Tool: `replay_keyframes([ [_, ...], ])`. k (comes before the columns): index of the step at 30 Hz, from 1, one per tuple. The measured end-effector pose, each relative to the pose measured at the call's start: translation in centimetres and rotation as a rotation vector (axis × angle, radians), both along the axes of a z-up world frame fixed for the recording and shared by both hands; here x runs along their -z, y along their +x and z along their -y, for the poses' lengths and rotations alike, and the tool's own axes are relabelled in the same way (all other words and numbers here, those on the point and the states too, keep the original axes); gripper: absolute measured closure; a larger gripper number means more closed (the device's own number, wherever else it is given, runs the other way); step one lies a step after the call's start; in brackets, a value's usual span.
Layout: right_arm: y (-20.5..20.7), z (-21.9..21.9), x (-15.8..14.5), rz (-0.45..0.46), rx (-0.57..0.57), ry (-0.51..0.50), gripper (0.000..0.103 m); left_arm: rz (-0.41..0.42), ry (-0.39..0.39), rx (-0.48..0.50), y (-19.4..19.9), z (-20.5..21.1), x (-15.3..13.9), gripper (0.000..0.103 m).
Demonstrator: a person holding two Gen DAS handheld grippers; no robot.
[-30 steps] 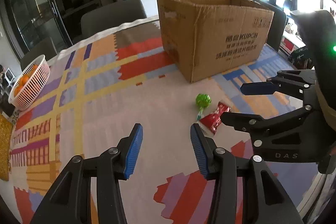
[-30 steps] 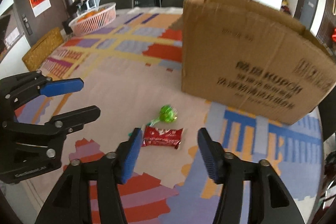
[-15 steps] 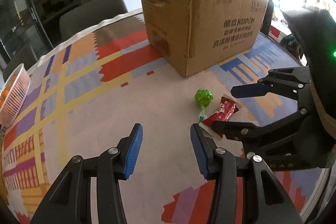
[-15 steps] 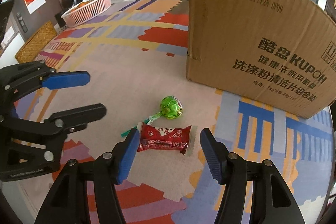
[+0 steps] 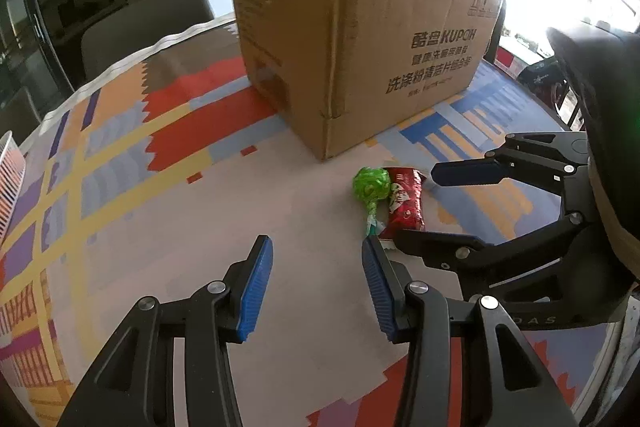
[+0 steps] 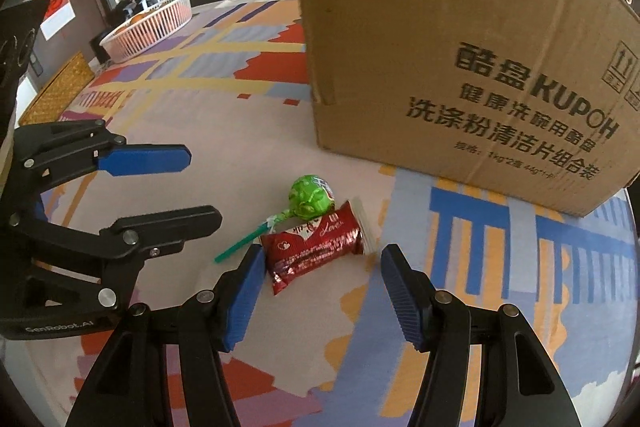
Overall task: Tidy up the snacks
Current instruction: 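Move both grippers back toward the green lollipop and red wrapped candy, then grasp the green lollipop with the left gripper while the right grasps the red wrapped candy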
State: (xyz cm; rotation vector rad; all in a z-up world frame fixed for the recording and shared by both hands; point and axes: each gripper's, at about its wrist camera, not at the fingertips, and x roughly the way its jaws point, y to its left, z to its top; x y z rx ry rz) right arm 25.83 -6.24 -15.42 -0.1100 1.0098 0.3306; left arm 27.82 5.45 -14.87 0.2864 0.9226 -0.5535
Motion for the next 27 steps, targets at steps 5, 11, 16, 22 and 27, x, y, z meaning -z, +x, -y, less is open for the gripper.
replay_keyframes([
  [5, -0.3, 1.6, -0.2, 0.026, 0.021, -0.028, 0.042, 0.0, -0.015, 0.016, 0.3, 1.5, 0.1, 0.057],
  [11, -0.4, 4.2, -0.7, 0.031, 0.11, -0.009, 0.042, -0.01, -0.068, -0.009, 0.9, 2.8, 0.2, 0.057],
  [16, -0.7, 5.2, -1.6, 0.057, 0.134, 0.021, 0.042, -0.018, -0.096, -0.045, 1.7, 3.1, 0.4, 0.059],
  [22, -0.4, 4.9, -1.7, 0.069, 0.123, 0.017, 0.042, -0.064, -0.134, -0.056, 2.6, 3.4, 1.3, 0.071],
  [27, -0.2, 4.8, -1.5, 0.065, 0.129, 0.023, 0.042, -0.09, -0.164, -0.069, 3.4, 3.4, 1.8, 0.074],
])
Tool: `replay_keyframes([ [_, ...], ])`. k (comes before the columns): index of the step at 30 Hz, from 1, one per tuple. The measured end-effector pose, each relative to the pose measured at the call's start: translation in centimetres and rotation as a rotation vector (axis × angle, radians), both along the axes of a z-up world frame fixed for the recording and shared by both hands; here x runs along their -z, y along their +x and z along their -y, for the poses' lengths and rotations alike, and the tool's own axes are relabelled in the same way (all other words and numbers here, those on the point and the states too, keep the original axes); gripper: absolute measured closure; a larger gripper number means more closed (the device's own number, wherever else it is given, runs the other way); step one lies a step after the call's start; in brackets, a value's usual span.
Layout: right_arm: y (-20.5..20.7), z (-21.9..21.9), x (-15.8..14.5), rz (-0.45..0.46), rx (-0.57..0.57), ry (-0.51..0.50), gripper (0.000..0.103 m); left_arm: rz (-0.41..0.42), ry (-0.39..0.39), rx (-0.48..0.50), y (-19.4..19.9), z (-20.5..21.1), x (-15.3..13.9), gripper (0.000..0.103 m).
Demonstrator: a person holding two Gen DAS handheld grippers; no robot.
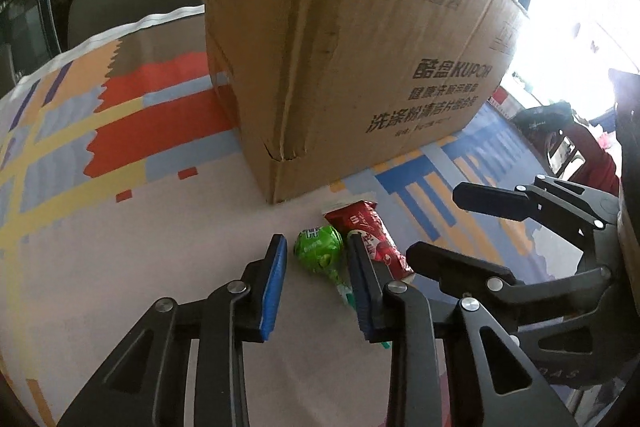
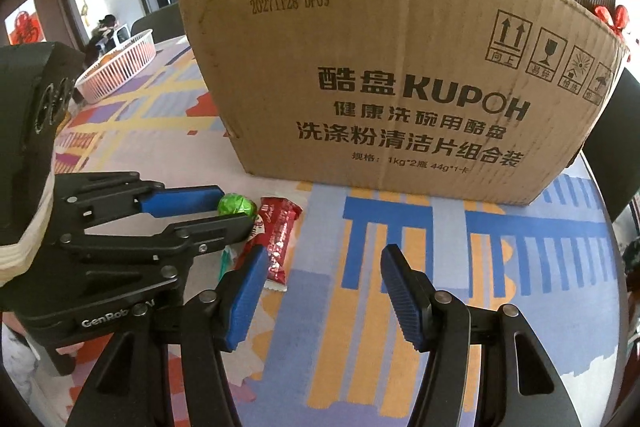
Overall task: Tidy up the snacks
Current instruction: 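Grasp the green lollipop with the left gripper while the right grasps the red wrapped candy, then carry lollipop and red candy into the box and open both grippers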
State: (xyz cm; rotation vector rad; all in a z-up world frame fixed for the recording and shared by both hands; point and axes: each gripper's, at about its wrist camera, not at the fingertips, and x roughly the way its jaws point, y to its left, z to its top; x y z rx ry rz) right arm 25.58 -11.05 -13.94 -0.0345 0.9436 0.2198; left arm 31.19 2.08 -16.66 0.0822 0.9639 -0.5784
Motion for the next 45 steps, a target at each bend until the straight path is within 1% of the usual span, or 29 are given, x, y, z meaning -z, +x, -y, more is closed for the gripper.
replay_keyframes([
  [2, 0.1, 0.0, 0.0, 0.002, 0.002, -0.001, 0.042, -0.016, -0.008, 0.0, 0.3, 0.1, 0.3, 0.077],
  [6, 0.5, -0.1, 0.1, -0.007, 0.006, 0.004, 0.043, -0.021, -0.009, -0.011, 0.3, -0.2, 0.4, 0.077],
  [10, 0.7, -0.5, 0.2, -0.01, -0.002, 0.009, 0.043, 0.004, 0.021, -0.03, -0.5, -1.0, -0.2, 0.077],
  [14, 1.1, -1.4, 0.4, -0.01, -0.011, 0.016, 0.043, 0.03, 0.074, -0.072, -1.2, -2.2, -0.7, 0.077],
  [15, 1.2, -1.6, 0.5, -0.013, -0.011, 0.022, 0.043, 0.034, 0.078, -0.078, -1.3, -2.4, -0.8, 0.077],
  [19, 1.8, -2.4, 0.9, -0.031, -0.005, 0.043, 0.049, 0.024, 0.061, -0.107, -1.4, -3.5, -0.9, 0.077],
  [20, 2.0, -2.6, 1.0, -0.035, -0.006, 0.043, 0.052, 0.024, 0.061, -0.115, -1.4, -3.7, -0.9, 0.077],
  [22, 2.3, -3.0, 1.4, -0.046, -0.007, 0.033, 0.056, 0.018, 0.059, -0.124, -1.4, -3.8, -0.8, 0.077],
  [24, 2.5, -3.3, 1.8, -0.054, -0.006, 0.024, 0.059, 0.013, 0.057, -0.129, -1.4, -3.8, -0.7, 0.077],
  [25, 2.4, -3.4, 1.8, -0.047, -0.005, 0.015, 0.061, 0.012, 0.057, -0.128, -1.5, -3.7, -0.7, 0.077],
  [27, 2.5, -3.6, 1.8, -0.047, -0.004, 0.004, 0.065, 0.02, 0.072, -0.133, -1.5, -3.4, -0.7, 0.077],
  [28, 2.5, -3.6, 1.8, -0.046, -0.007, -0.002, 0.071, 0.024, 0.075, -0.135, -1.6, -3.2, -0.8, 0.077],
  [29, 2.5, -3.8, 1.8, -0.045, -0.011, -0.008, 0.072, 0.022, 0.07, -0.139, -1.7, -3.2, -0.8, 0.077],
  [31, 2.5, -4.0, 1.8, -0.045, -0.019, -0.018, 0.079, 0.015, 0.058, -0.147, -1.7, -3.1, -0.9, 0.077],
  [35, 2.5, -4.0, 1.7, -0.047, -0.023, -0.02, 0.079, 0.017, 0.045, -0.16, -1.9, -3.0, -1.1, 0.077],
  [38, 2.3, -4.0, 1.5, -0.037, -0.026, -0.028, 0.08, 0.03, 0.054, -0.17, -2.2, -2.9, -1.4, 0.077],
  [45, 1.3, -3.0, 0.4, -0.012, -0.018, -0.018, 0.08, 0.044, 0.049, -0.195, -3.2, -2.8, -2.5, 0.077],
])
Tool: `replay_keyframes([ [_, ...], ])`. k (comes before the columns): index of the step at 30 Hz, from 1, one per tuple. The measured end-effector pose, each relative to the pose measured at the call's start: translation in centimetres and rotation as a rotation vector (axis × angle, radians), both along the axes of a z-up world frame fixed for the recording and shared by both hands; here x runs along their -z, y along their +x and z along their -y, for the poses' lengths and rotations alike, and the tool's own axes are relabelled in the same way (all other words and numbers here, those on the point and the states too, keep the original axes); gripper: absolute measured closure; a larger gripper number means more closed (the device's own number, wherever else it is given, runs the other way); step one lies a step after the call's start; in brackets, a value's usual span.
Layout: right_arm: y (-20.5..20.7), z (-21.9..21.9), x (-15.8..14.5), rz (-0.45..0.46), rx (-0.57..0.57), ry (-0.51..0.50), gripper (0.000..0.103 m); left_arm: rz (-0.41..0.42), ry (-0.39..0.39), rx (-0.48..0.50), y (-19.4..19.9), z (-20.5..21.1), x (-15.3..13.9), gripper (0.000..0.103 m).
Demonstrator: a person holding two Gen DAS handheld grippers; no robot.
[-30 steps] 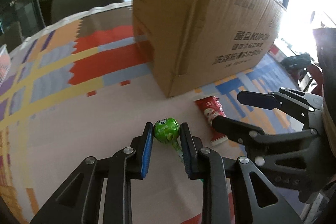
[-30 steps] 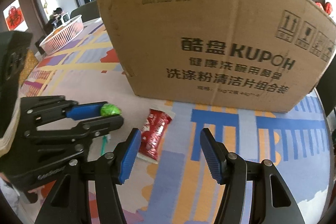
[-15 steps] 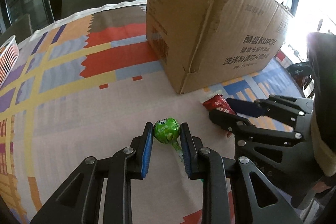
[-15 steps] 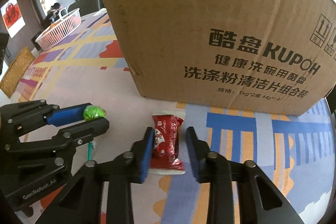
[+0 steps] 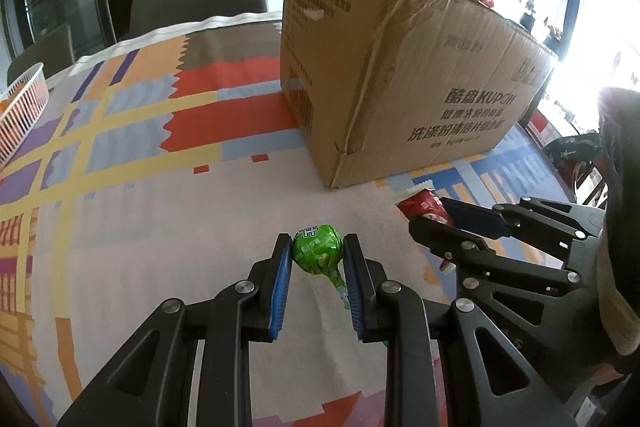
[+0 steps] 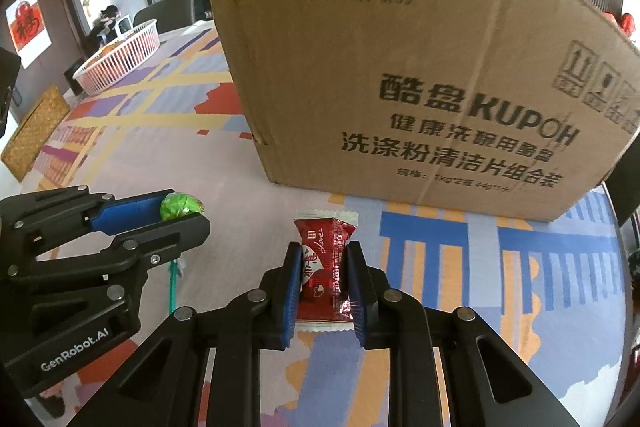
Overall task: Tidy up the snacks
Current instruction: 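Carry lollipop and red candy into the box and open both grippers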
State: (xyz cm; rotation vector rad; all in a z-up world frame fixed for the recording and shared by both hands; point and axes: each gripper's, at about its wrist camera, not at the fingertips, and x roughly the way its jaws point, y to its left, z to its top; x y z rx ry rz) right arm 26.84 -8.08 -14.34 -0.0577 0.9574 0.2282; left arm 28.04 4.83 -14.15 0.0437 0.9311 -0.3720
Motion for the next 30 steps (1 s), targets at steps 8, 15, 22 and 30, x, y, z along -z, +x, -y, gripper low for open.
replay_keyframes([
  [8, -2.3, 1.7, -2.7, 0.056, 0.009, 0.02, 0.08, 0.018, -0.005, -0.042, -1.7, 0.6, -1.8, 0.077],
  [15, -4.4, 3.5, -5.7, 0.126, 0.019, 0.038, 0.08, 0.074, -0.019, -0.058, -3.6, 2.0, -4.7, 0.077],
  [22, -6.5, 6.1, -9.3, 0.205, 0.045, 0.066, 0.08, 0.136, -0.027, -0.038, -5.2, 4.1, -7.9, 0.077],
  [30, -8.3, 8.6, -12.6, 0.279, 0.076, 0.082, 0.08, 0.216, -0.047, -0.01, -6.6, 6.2, -11.7, 0.077],
])
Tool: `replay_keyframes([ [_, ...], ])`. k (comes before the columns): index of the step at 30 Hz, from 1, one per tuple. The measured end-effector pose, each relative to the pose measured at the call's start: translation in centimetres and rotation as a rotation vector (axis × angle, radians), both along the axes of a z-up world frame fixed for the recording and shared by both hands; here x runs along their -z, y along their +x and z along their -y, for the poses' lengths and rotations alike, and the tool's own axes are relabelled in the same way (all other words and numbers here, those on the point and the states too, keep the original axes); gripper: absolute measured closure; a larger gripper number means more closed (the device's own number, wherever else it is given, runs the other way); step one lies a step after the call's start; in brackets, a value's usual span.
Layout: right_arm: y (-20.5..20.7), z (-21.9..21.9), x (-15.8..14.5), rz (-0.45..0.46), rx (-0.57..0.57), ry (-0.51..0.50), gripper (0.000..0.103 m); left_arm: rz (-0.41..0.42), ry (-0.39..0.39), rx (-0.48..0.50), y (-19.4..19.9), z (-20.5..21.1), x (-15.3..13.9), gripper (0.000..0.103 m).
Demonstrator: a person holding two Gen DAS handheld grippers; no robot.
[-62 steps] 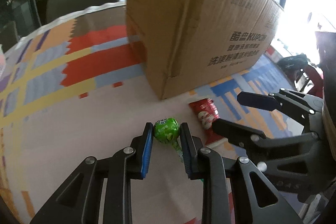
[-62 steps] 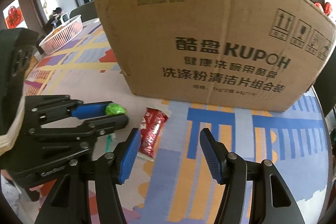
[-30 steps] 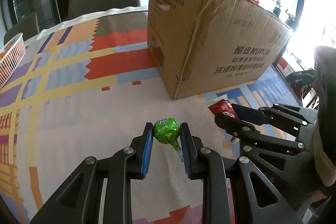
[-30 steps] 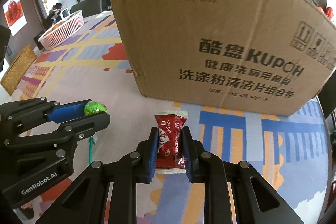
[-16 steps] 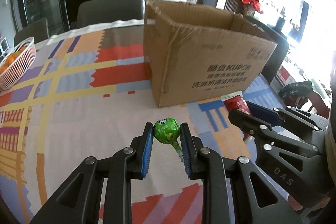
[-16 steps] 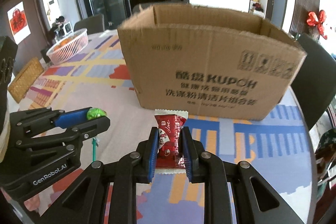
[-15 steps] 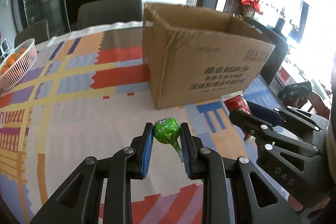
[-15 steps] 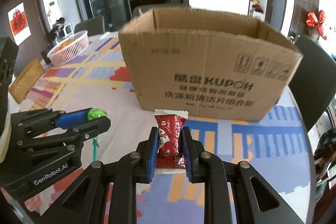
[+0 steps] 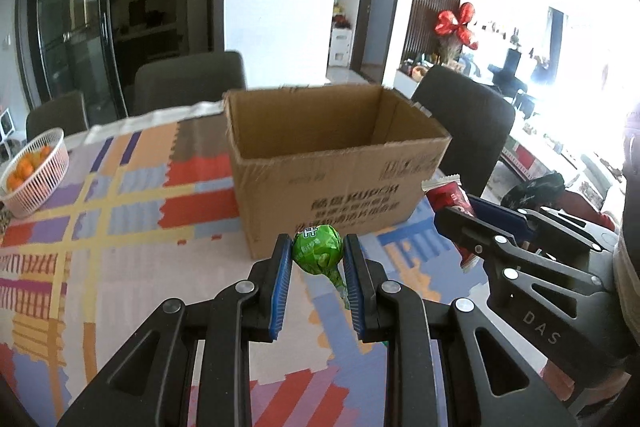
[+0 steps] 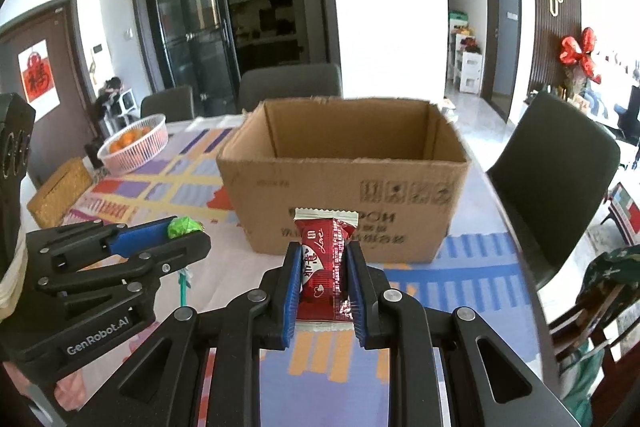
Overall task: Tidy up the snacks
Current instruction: 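Carry lollipop and red candy into the box and open both grippers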
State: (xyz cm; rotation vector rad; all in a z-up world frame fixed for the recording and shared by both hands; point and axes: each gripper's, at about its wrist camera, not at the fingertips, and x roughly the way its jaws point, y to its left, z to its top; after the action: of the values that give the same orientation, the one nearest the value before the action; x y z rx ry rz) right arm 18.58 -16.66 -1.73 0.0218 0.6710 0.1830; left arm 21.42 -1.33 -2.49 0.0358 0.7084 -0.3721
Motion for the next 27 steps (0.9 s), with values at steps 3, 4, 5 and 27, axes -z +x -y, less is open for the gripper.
replay_keyframes([
  [3, -0.3, 0.6, -1.1, 0.03, 0.01, 0.003, 0.08, 0.025, -0.007, 0.006, -0.2, 0.5, -1.3, 0.077],
  [4, -0.5, 1.0, -1.6, 0.042, 0.014, 0.007, 0.08, 0.033, -0.008, 0.008, -0.2, 0.6, -1.6, 0.077],
  [5, -0.5, 1.2, -2.0, 0.05, 0.017, 0.009, 0.08, 0.044, -0.007, 0.01, -0.2, 0.9, -2.1, 0.077],
  [27, 4.7, 2.7, -7.8, 0.1, 0.009, 0.003, 0.08, 0.103, -0.01, -0.027, 5.7, 1.5, -8.4, 0.077],
])
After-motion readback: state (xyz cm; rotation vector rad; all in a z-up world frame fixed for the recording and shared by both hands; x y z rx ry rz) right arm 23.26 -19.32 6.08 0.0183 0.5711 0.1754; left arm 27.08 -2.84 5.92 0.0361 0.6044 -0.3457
